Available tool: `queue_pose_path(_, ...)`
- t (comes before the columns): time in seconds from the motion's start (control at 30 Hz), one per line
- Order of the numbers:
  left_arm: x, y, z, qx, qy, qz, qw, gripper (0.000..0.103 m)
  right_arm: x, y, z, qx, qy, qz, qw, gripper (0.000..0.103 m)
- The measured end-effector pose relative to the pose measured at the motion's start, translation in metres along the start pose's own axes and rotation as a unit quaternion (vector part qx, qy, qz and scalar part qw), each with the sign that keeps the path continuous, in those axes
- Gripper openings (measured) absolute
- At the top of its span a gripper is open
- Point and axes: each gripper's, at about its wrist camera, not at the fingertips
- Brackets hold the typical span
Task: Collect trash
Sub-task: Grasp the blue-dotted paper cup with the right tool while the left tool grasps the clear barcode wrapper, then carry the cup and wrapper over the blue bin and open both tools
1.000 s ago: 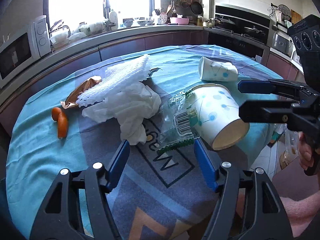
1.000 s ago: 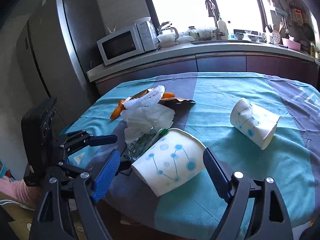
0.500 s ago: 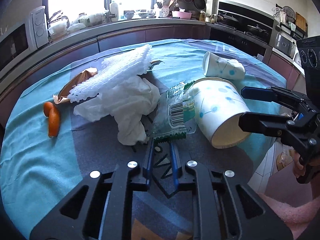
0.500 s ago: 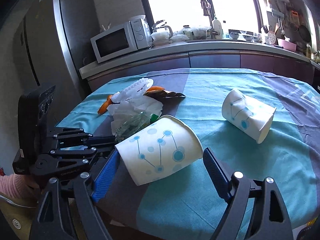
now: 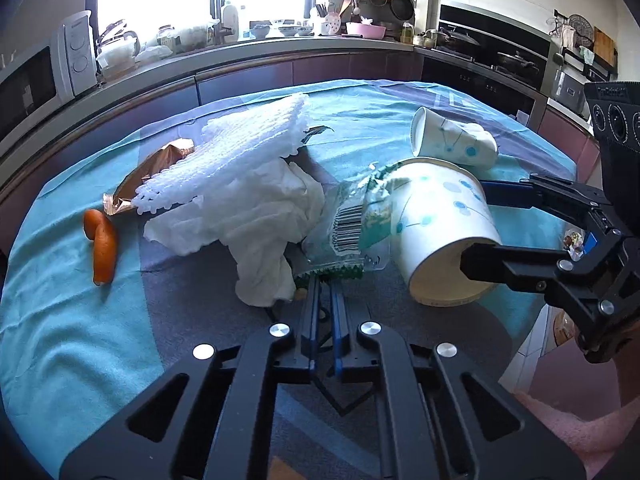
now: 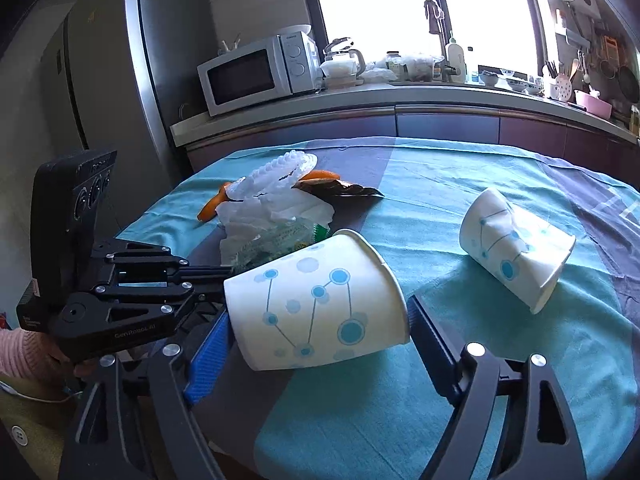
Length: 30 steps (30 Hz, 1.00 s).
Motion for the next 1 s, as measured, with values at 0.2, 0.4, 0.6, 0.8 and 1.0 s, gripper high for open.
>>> queue_pose_path(0.2, 0.0, 0.011, 0.003, -0.012, -0.002, 0.018, 0.9998, 0.001, 0.003, 0.014, 0.006, 0.004, -0.018, 0.017, 1.0, 0.079)
queue_pose_path(0.4, -0.007, 0.038, -0.001, -0.015, 0.012, 0.042, 0.9989, 0.001, 0.014, 0.028, 0.001, 0.016, -0.018, 0.039, 0.999, 0.079)
queue_pose_path(0.6, -0.018, 0.081, -0.018, 0.013, 0.031, 0.073, 0.9967, 0.001, 0.032, 0.034, -0.025, 0.051, 0.002, 0.058, 0.997, 0.079)
queue_pose_path(0.8, -0.037, 0.129, -0.047, 0.063, 0.074, 0.105, 0.9897, 0.001, 0.052, 0.02, -0.073, 0.112, 0.038, 0.058, 0.991, 0.079)
queue_pose_path(1.0, -0.065, 0.184, -0.084, 0.129, 0.126, 0.135, 0.9742, 0.001, 0.076, -0.004, -0.137, 0.172, 0.091, 0.048, 0.98, 0.079)
Point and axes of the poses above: each gripper's, at about its wrist camera, not at the fingertips, and y roughly against the way its jaws point, z to its right, x to its top, and after that the axes turned 13 degrees about -x, right-handed
